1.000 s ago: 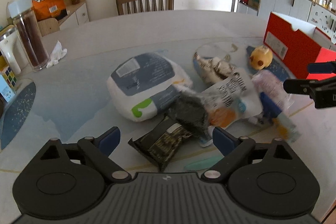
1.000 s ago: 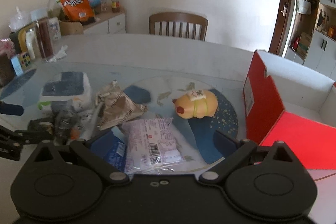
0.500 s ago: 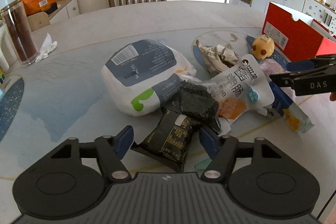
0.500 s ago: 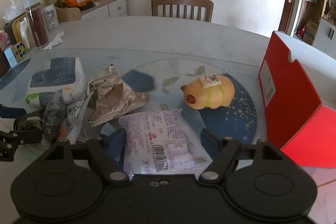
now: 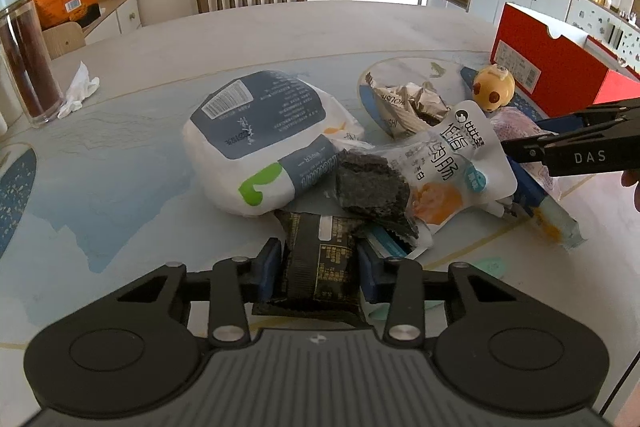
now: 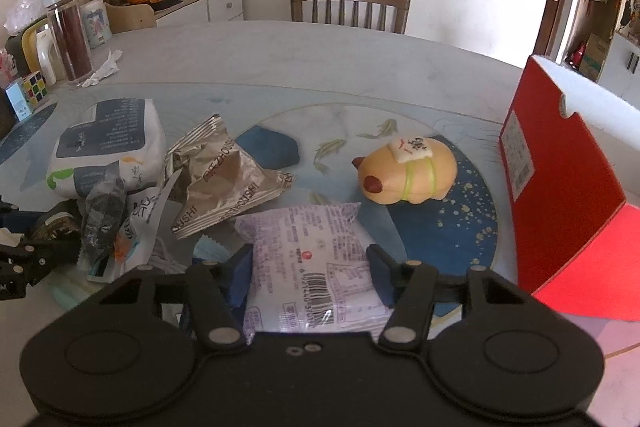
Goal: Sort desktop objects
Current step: 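Carry the black packet with the left tool while the right tool carries the bread bag to the box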
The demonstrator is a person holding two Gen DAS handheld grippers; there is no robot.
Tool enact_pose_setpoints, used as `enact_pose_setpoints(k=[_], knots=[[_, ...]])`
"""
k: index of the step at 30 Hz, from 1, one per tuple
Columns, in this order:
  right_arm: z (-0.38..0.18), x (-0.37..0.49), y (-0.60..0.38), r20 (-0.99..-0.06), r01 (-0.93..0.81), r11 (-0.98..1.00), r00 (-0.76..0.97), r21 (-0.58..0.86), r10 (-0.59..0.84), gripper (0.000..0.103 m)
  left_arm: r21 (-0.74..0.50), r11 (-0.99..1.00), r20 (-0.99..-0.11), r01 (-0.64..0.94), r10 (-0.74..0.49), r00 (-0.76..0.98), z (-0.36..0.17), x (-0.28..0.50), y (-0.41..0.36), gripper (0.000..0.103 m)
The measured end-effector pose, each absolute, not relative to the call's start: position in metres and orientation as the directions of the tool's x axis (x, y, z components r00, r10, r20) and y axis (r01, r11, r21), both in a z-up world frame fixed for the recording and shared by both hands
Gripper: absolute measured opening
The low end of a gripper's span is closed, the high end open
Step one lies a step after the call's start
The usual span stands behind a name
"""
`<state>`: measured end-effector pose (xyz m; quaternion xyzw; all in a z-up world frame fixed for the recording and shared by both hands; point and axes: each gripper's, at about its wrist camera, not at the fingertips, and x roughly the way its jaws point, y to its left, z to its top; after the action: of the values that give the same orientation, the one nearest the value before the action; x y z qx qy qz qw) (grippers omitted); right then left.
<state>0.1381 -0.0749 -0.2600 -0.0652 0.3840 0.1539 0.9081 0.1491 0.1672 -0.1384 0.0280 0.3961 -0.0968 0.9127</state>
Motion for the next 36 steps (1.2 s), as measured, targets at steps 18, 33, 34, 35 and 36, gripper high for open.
enact_pose_setpoints(k=[18, 33, 34, 35, 36], knots=[[-0.217, 0.118, -0.086, -0.695, -0.235, 0.972, 0.701, -0.011, 0.162, 0.052, -0.086, 0.964, -0.689, 0.251, -0.239, 0.684, -0.101, 0.139, 0.171, 0.034], [-0.160, 0.096, -0.124, -0.660, -0.153, 0.988, 0.743, 0.002, 0.116, 0.052, -0.093, 0.943, -0.642, 0.320, -0.303, 0.705, -0.043, 0.144, 0.120, 0.034], [-0.157, 0.096, -0.129, -0.658, -0.151, 0.989, 0.744, 0.002, 0.115, 0.052, -0.095, 0.942, -0.640, 0.322, -0.305, 0.705, -0.039, 0.145, 0.115, 0.034], [-0.155, 0.095, -0.133, -0.655, -0.150, 0.989, 0.747, 0.001, 0.114, 0.052, -0.096, 0.941, -0.638, 0.325, -0.309, 0.705, -0.036, 0.146, 0.108, 0.034], [-0.152, 0.095, -0.138, -0.651, -0.148, 0.989, 0.751, 0.001, 0.113, 0.052, -0.098, 0.939, -0.637, 0.329, -0.313, 0.704, -0.032, 0.147, 0.103, 0.034]])
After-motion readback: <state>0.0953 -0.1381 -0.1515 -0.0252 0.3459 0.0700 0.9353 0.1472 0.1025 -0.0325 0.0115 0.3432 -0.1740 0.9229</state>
